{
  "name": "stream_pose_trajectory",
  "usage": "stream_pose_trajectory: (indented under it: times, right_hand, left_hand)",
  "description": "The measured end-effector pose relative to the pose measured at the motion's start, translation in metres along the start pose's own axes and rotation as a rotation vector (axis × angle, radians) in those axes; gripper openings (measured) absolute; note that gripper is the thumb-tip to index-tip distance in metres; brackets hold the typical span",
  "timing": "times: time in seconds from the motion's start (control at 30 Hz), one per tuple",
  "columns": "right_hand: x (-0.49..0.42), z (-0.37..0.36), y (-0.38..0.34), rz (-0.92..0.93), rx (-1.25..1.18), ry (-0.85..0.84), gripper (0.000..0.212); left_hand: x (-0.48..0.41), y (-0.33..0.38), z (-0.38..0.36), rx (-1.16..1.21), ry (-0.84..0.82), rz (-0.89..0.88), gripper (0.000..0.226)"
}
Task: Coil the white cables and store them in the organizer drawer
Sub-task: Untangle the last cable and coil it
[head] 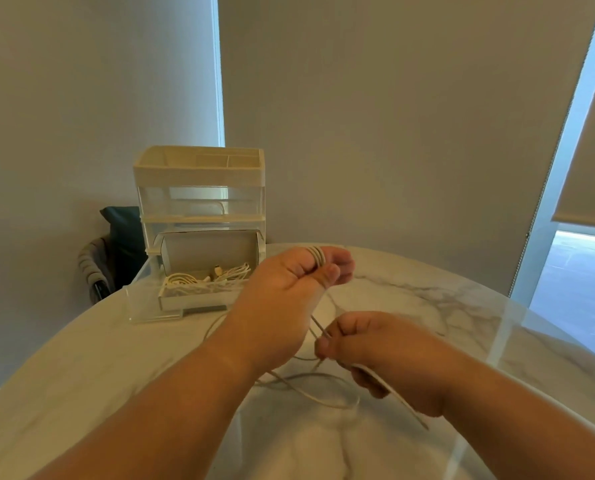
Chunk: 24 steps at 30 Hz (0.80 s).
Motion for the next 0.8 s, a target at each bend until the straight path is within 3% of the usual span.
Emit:
stream_pose_trajectory:
  times: [0.07,0.1,0.27,0.4,0.5,0.57,0.7,0.8]
  right_hand:
    - [0.001,0.003,-0.002,0.043,0.301,0.040,0.011]
    - [0.001,0.001,-0.002,0.053,0.408,0.016,0.014]
    - [0.003,0.017,-0.007,0.110,0.436,0.081,0.015]
    - [0.003,0.038,-0.018,0.247,0.100,0.162,0.017]
    - [0.004,0.035,-0.021,0.269,-0.236,0.023,0.020]
    - [0.005,0.029,-0.023,0.273,-0.399,-0.057,0.022]
    - [0.007,0.031,-0.028,0.256,-0.800,-0.102,0.031]
    - [0.010,0.033,-0.035,0.267,-1.013,-0.208,0.053]
  left_hand:
    - [0.003,0.008,0.004,-0.312,0.016,-0.127,0.023]
    - [0.003,0.011,0.009,-0.405,0.037,-0.165,0.022]
    - [-0.006,0.005,0.036,-0.675,0.024,-0.150,0.023]
    - [-0.010,-0.007,0.024,-0.864,-0.120,-0.060,0.036]
    - [-0.014,-0.012,0.012,-0.902,-0.199,0.028,0.044]
    - [-0.015,-0.014,0.009,-0.941,-0.209,0.047,0.040]
    - [-0.004,-0.014,0.014,-0.916,-0.114,-0.093,0.021]
    - [-0.002,-0.021,0.014,-0.838,-0.159,-0.073,0.023]
Point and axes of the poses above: each hand's wrist, its own x-axis away from the middle knuckle, its own z-axis out of the back of the hand, y = z × x, the point moved 8 cm from there along -x, towards the middle knuckle, and after that the axes turned 2 degrees about -z, right-handed, at the moved point
